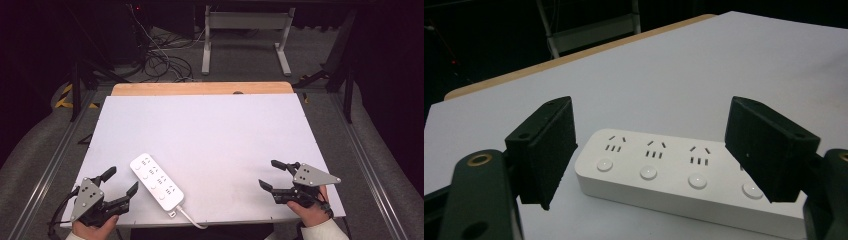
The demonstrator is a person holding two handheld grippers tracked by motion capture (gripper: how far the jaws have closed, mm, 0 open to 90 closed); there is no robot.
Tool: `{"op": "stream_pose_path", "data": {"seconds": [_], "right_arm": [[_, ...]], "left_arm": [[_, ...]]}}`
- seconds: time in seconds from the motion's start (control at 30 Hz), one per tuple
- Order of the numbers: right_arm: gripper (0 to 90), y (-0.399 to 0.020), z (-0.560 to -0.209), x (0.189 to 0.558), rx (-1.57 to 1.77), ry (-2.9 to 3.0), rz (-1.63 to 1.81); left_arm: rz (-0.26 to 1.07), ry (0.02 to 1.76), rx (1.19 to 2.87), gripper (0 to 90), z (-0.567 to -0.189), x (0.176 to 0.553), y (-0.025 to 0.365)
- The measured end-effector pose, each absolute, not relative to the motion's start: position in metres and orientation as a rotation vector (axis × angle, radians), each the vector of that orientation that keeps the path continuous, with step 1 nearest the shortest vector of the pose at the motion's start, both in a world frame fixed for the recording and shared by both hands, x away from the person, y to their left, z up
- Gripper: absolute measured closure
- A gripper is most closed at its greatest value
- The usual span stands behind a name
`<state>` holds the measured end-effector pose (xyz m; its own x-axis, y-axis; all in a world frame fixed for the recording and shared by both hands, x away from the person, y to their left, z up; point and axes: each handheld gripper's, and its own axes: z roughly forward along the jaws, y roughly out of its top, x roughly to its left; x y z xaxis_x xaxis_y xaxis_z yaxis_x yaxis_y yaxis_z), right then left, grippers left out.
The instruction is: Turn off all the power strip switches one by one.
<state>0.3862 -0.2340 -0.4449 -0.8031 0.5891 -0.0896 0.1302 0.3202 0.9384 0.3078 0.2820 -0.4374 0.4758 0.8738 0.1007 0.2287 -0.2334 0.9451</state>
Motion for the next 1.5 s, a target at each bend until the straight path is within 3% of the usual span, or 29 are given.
{"op": "stream_pose_path", "data": {"seconds": [0.7,0.87,0.93,1.27,1.33,1.5], "right_arm": [[25.7,-0.231,-0.446,0.385,0.618,2.19,1.479],[25.7,-0.23,-0.447,0.386,0.618,2.199,1.467],[25.7,-0.23,-0.447,0.385,0.616,2.198,1.472],[25.7,-0.228,-0.447,0.386,0.6,2.211,1.468],[25.7,-0.228,-0.447,0.385,0.609,2.213,1.467],[25.7,-0.228,-0.448,0.386,0.6,2.219,1.467]], "left_arm": [[0.803,0.927,1.782,27.0,-0.431,0.309,0.279],[0.744,0.917,1.804,36.3,-0.424,0.312,0.281],[0.75,0.903,1.823,45.6,-0.421,0.313,0.281],[0.645,0.853,1.89,47.8,-0.411,0.325,0.274],[0.627,0.851,1.915,54.0,-0.41,0.329,0.27],[0.561,0.853,1.957,54.9,-0.412,0.337,0.264]]}}
